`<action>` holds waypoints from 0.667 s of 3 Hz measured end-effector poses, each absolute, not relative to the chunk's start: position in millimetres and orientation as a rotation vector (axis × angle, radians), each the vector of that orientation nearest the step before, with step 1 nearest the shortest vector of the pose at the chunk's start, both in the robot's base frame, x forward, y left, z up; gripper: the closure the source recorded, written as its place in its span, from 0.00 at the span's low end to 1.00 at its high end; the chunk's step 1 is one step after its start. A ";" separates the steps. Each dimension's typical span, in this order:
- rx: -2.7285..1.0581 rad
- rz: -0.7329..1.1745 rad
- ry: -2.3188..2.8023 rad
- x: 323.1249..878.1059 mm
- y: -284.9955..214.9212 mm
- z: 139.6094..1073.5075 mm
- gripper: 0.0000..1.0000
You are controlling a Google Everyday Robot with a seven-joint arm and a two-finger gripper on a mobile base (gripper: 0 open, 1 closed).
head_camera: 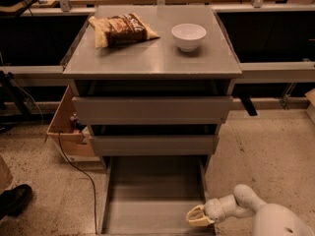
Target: Open bottom drawer
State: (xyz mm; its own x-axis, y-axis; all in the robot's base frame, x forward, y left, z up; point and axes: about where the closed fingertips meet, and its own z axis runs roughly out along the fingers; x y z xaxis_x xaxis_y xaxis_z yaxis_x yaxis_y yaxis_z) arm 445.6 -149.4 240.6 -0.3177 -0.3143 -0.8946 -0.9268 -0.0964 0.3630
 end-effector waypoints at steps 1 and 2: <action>-1.380 1.376 1.537 469.0 -156.0 264.2 1.00; -1.424 1.268 1.488 492.9 -163.2 304.9 1.00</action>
Offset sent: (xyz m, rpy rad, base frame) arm 0.0668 -0.0228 0.1104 0.0053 -0.2977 -0.0278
